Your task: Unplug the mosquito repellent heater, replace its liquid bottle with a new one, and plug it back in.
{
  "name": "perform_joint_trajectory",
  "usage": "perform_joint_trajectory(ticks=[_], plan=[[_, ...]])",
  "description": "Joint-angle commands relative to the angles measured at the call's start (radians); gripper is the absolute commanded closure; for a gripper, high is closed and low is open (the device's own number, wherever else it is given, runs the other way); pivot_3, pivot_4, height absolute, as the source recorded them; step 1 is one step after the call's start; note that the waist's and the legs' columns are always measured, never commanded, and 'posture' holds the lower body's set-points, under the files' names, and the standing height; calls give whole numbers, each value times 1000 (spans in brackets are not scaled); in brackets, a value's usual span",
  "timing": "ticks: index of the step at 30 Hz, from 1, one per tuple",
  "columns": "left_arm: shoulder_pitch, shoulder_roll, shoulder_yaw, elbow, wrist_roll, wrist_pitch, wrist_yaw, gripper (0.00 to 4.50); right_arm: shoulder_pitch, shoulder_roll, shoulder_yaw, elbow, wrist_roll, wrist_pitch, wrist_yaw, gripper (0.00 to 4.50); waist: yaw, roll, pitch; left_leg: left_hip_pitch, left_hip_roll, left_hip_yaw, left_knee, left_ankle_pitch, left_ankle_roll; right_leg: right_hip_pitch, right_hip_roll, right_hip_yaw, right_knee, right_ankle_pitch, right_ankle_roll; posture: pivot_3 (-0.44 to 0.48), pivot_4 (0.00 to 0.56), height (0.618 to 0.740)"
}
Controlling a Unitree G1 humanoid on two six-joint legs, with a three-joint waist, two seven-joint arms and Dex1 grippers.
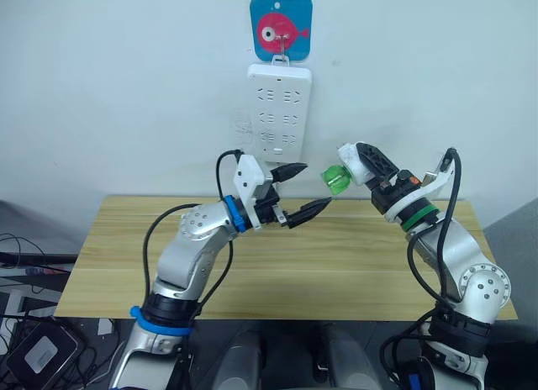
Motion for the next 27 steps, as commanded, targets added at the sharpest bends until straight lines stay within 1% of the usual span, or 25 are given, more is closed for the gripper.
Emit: perform_joint_trajectory(ticks=[1,2,6,12,25,27], plan=[[-20,-26,-5,9,18,-54,17,19,11,-25,46,-72,57,-51,-15,1429,-3,0,0,0,0,0,0,0,0,0,0,0,0,0,0,36,233,740],[-26,-36,-6,19,23,-62,21,19,17,-31,59,-79,64,-64,-20,1429,-6,0,0,0,0,0,0,0,0,0,0,0,0,0,0,22,234,740],[-36,-61,-10,32,29,-74,35,19,27,-53,100,-95,82,-113,-34,1429,-14,0,0,0,0,0,0,0,0,0,0,0,0,0,0,22,234,740],[-7,-73,-27,15,38,-73,42,19,24,-66,160,-111,84,-174,-52,1429,-17,0,0,0,0,0,0,0,0,0,0,0,0,0,0,18,237,740],[1,-105,-33,-4,40,-67,77,19,45,-128,194,-113,113,-236,-44,1429,-17,0,0,0,0,-1,0,0,0,1,0,0,0,0,0,19,240,740],[4,-105,-32,-7,37,-69,77,417,49,-138,196,-109,109,-238,-35,1429,-17,0,0,0,0,0,0,0,1,1,0,1,0,0,0,17,242,740]])
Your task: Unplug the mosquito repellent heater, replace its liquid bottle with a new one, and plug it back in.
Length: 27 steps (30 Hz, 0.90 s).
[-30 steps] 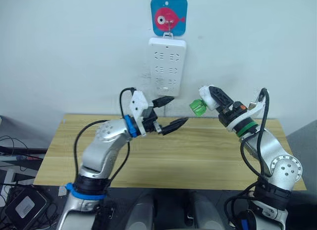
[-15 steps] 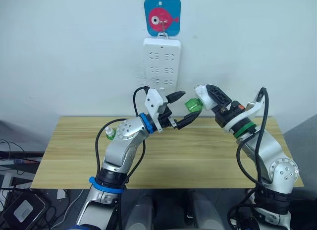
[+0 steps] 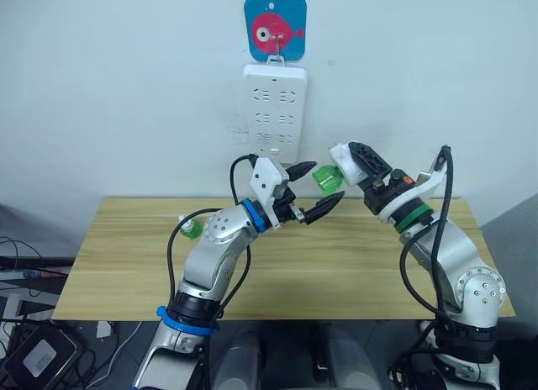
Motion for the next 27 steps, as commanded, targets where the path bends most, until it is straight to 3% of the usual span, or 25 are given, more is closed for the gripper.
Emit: perform_joint_trajectory(ticks=[1,7,13,17,22,27], plan=[[-3,-8,-4,-57,-14,-16,0,570,3,-15,1,-50,21,-18,27,1429,0,0,0,0,0,0,0,0,0,0,0,0,0,0,0,17,242,740],[14,-14,-25,-73,-13,-10,4,2272,15,-27,8,-47,20,-30,40,1429,0,0,0,0,0,0,0,0,0,0,0,0,0,0,0,14,243,740],[10,-21,-27,-67,-6,-13,12,2283,26,-39,21,-49,19,-31,56,1429,0,0,0,0,0,0,0,0,0,0,0,0,0,0,0,14,242,740],[-5,18,-32,-48,24,-40,-23,2283,40,-72,23,-48,47,-15,79,105,0,0,0,0,0,0,0,0,0,0,0,0,0,0,0,16,239,740],[-43,118,-42,-2,22,-108,-185,2283,44,-236,10,31,204,112,159,45,0,0,0,0,0,0,0,0,0,1,0,0,-1,0,0,18,239,740],[-72,213,-65,37,10,-181,-370,2283,0,-432,14,214,280,423,421,45,1,0,0,0,0,0,0,0,1,1,0,0,-2,0,0,17,241,740]])
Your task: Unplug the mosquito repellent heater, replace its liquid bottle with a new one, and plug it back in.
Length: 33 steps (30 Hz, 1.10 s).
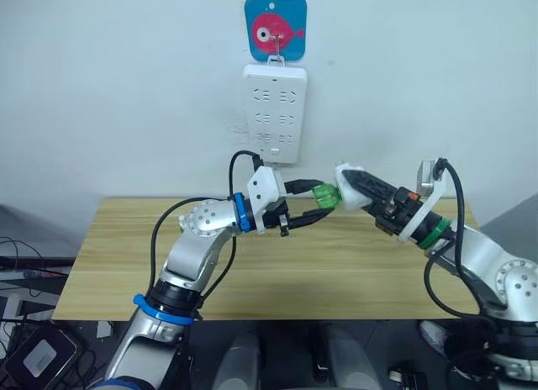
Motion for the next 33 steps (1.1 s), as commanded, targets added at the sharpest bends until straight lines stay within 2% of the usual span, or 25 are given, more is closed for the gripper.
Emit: perform_joint_trajectory(ticks=[1,5,14,31,33], plan=[[-18,34,-23,-9,-20,-57,-122,2283,-48,-109,-3,101,46,218,201,45,0,0,0,0,0,0,0,0,1,0,0,0,0,0,0,24,239,740],[0,82,-51,-17,-8,-107,-221,2283,-109,-230,68,234,46,388,331,45,3,1,1,0,0,1,0,0,2,0,-1,1,0,0,0,47,240,740],[13,78,-42,-22,0,-123,-203,2283,-201,-321,139,357,46,497,442,45,20,1,2,-1,0,0,1,0,2,0,-1,0,-2,0,0,58,243,740],[2,67,-39,-11,3,-131,-183,2283,-255,-330,162,393,7,499,464,45,29,0,3,-2,0,-1,1,0,2,0,-1,0,-3,0,0,60,252,740],[2,67,-39,-13,3,-132,-181,2283,-248,-333,159,384,-16,504,475,422,29,0,3,-2,0,-1,1,0,2,0,-1,0,-3,0,0,59,251,740]])
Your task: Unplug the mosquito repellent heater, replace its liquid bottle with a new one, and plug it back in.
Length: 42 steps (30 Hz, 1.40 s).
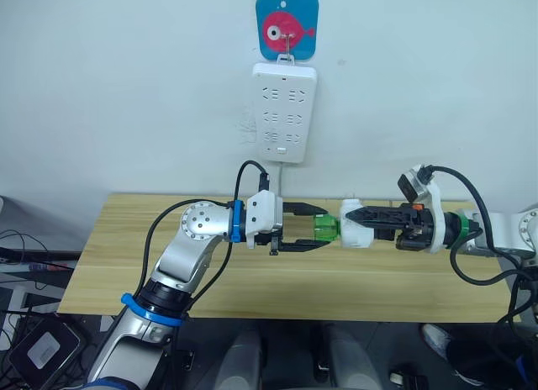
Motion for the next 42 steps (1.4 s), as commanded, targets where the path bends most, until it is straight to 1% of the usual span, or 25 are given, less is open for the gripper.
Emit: perform_joint_trajectory(ticks=[1,3,4,8,10,11,13,14,16,18,19,21,23,24,25,27,29,33,35,37,39,40,42], plan=[[-7,-9,9,-19,-1,-20,11,2283,-1,-16,-22,-33,-24,12,35,664,0,0,0,0,0,0,0,0,0,0,0,0,0,0,0,59,250,740],[-9,-11,9,-17,0,-22,12,2283,1,-15,-26,-42,-48,18,52,1337,0,0,0,0,0,0,0,0,0,0,0,0,0,0,0,58,250,740],[-10,-12,9,-16,1,-22,13,2283,1,-14,-27,-44,-57,17,56,1460,0,0,0,0,0,0,0,0,0,0,0,0,0,0,0,58,250,740],[-13,-18,10,-15,-5,-13,15,2283,-2,-8,-36,-52,-95,12,79,1456,0,0,0,0,0,0,0,0,0,0,0,0,0,0,0,55,251,740],[-15,-24,16,-20,-24,25,23,2283,-6,-5,-43,-68,-136,7,100,1456,0,0,0,0,0,0,0,0,0,0,0,0,0,0,0,55,251,740],[-18,-27,25,-31,-58,93,36,2283,-10,-4,-47,-84,-164,3,120,1456,0,0,0,0,0,0,0,0,0,0,0,0,0,0,0,52,252,740],[-32,-20,50,-65,-177,331,64,2283,-23,-4,-49,-131,-243,-9,177,1456,-1,0,0,0,0,0,0,0,0,0,0,0,0,0,0,52,253,740],[-37,-15,59,-78,-222,420,73,2283,-27,-3,-49,-149,-276,-13,201,1456,-2,0,0,0,0,0,0,0,0,0,0,0,0,0,0,54,254,740],[-72,4,103,-65,-395,744,115,2283,-38,1,-49,-192,-343,-30,270,1456,-4,0,2,0,0,-1,0,0,0,0,0,-1,1,0,0,55,253,740],[-117,18,149,-1,-551,1040,136,2283,-51,3,-38,-240,-412,-49,344,1456,-5,-1,2,0,0,-2,0,0,0,0,1,-2,2,0,0,56,254,740],[-134,11,179,28,-612,1133,146,2283,-56,3,-34,-255,-436,-53,371,1456,-5,-1,2,0,0,-2,0,0,0,0,1,-2,2,0,1,56,254,740],[-158,-20,234,86,-685,1251,189,2283,-65,7,-33,-272,-461,-49,413,1456,-8,-1,2,1,0,-2,0,0,0,-1,2,-2,3,-1,1,55,254,740],[-176,-44,266,132,-717,1329,220,2283,-71,15,-38,-277,-476,-43,430,1456,-7,-2,3,1,0,-3,0,0,0,-1,1,-3,3,-1,1,54,254,740],[-180,-47,265,142,-717,1350,223,2283,-74,19,-41,-278,-480,-39,436,1456,-7,-3,3,1,0,-2,0,0,0,-1,1,-3,3,-1,1,47,255,740],[-184,-48,265,151,-718,1365,224,2145,-76,24,-47,-275,-481,-36,434,1456,-7,-5,4,1,-1,-2,1,0,0,-1,1,-2,3,-1,1,47,255,740],[-187,-48,262,160,-711,1380,224,1695,-80,36,-60,-262,-482,-29,422,1456,-6,-7,6,1,0,-2,1,1,-1,-1,1,-2,3,-1,1,39,255,740],[-186,-50,270,159,-701,1370,229,1119,-81,43,-75,-246,-474,-23,408,1456,-6,-7,6,1,0,-2,1,2,-4,-1,0,-2,3,0,1,37,256,740],[-197,-54,326,184,-682,1315,263,57,-69,43,-102,-224,-468,-8,402,1456,-4,-7,6,1,0,-2,1,2,-5,-1,0,-1,3,0,1,32,256,740],[-182,-13,316,143,-646,1242,222,57,-58,44,-119,-208,-468,-1,394,1456,-5,-7,6,1,0,-2,1,2,-5,-1,0,-1,2,0,1,31,254,740],[-166,46,303,65,-617,1161,160,57,-47,43,-142,-168,-484,1,385,1456,-5,-7,6,1,0,-1,0,3,-5,-1,0,-1,2,0,1,32,253,740],[-158,87,302,-2,-613,1120,122,57,-45,45,-164,-118,-498,4,374,1456,-4,-7,6,1,0,-1,-1,3,-5,-2,-1,-1,2,0,1,38,250,740],[-142,115,275,-47,-569,1044,89,57,-47,49,-174,-93,-501,5,365,1456,-3,-7,6,0,0,-1,-1,3,-5,-2,-1,-1,1,0,0,40,249,740],[-77,172,184,-142,-383,745,-6,57,-55,56,-193,-41,-507,14,352,1456,-1,-7,6,0,0,-1,-1,3,-5,-1,-2,-1,-1,0,0,52,246,740]])
